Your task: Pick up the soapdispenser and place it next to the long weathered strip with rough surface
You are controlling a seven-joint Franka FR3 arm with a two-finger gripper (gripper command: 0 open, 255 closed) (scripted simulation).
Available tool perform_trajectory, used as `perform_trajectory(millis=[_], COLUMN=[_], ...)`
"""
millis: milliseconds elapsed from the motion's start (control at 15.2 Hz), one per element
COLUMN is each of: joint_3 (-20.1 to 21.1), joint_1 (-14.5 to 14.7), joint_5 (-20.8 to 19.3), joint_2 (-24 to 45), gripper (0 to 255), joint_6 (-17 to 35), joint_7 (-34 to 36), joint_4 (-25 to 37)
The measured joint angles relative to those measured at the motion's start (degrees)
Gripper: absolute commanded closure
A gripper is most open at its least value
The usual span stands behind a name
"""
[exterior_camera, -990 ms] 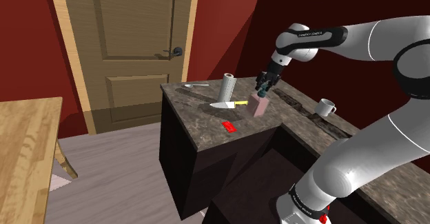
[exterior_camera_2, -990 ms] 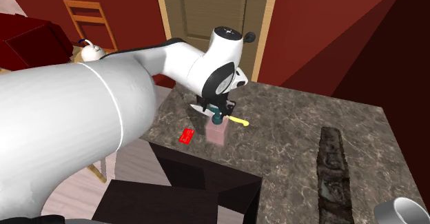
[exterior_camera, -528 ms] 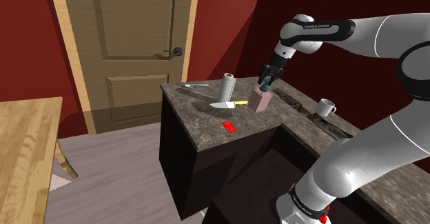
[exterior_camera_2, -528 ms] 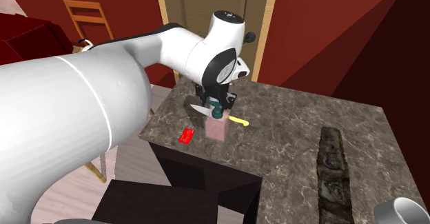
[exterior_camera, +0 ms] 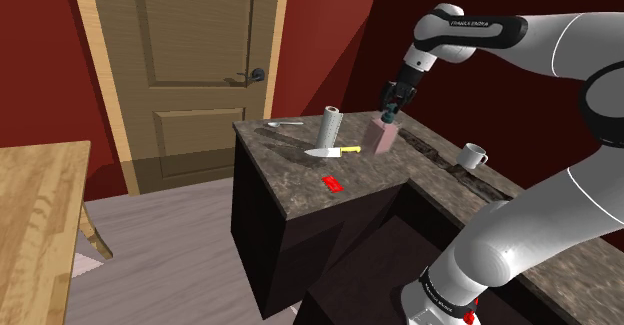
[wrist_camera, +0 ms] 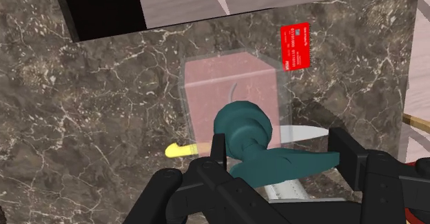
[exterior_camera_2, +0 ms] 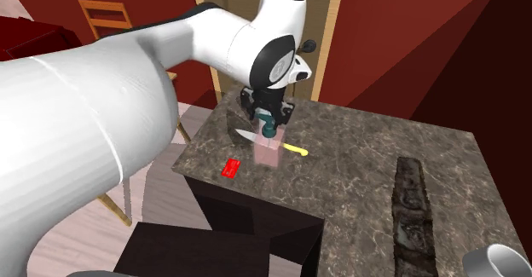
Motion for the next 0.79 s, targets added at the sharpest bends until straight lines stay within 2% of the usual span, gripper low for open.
perform_trajectory(millis=[792], joint_3=[0.3], joint_1=[0.3], joint_5=[0.2], joint_2=[0.6], gripper=[255], joint_6=[-9.1], joint_7=[0.8], joint_4=[9.7])
